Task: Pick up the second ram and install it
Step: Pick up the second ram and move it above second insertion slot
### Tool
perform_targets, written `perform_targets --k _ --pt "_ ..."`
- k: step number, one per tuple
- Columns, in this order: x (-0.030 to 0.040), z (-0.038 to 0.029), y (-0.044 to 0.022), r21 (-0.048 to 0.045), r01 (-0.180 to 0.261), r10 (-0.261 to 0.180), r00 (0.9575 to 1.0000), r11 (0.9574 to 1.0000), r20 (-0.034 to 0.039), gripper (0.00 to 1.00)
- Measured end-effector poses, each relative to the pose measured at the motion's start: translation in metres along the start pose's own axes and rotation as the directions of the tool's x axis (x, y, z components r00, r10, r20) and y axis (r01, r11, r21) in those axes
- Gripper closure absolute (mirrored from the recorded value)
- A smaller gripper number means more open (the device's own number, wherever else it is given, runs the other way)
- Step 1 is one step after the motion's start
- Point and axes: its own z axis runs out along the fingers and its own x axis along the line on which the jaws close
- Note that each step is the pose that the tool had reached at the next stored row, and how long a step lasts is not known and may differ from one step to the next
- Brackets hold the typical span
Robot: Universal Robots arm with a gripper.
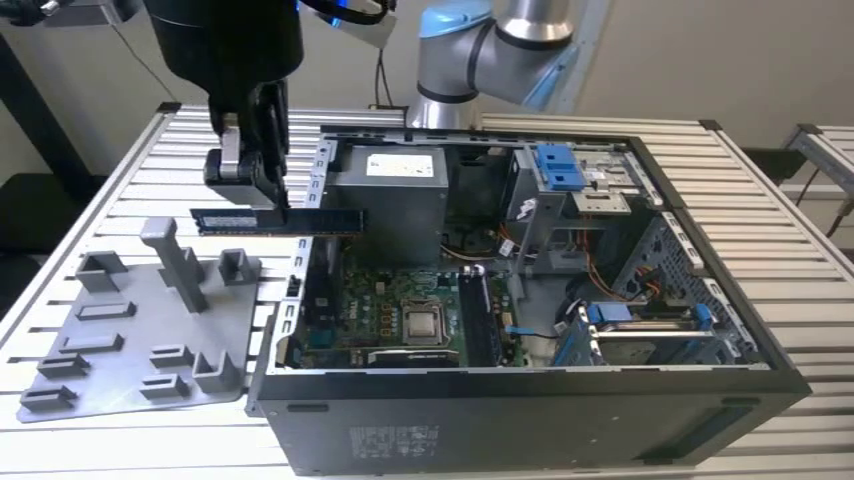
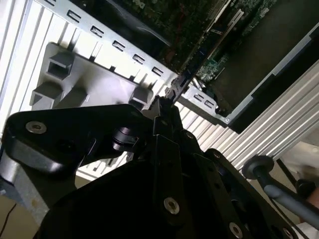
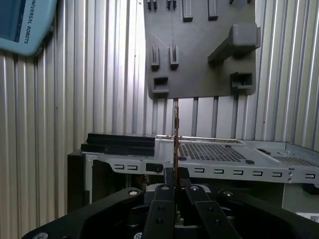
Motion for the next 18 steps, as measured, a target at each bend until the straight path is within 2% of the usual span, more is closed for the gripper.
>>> perform_targets --k 18 --pt "0.0011 -0.0005 -0.0416 0.0 0.0 0.0 1.0 1.0 0.0 0.86"
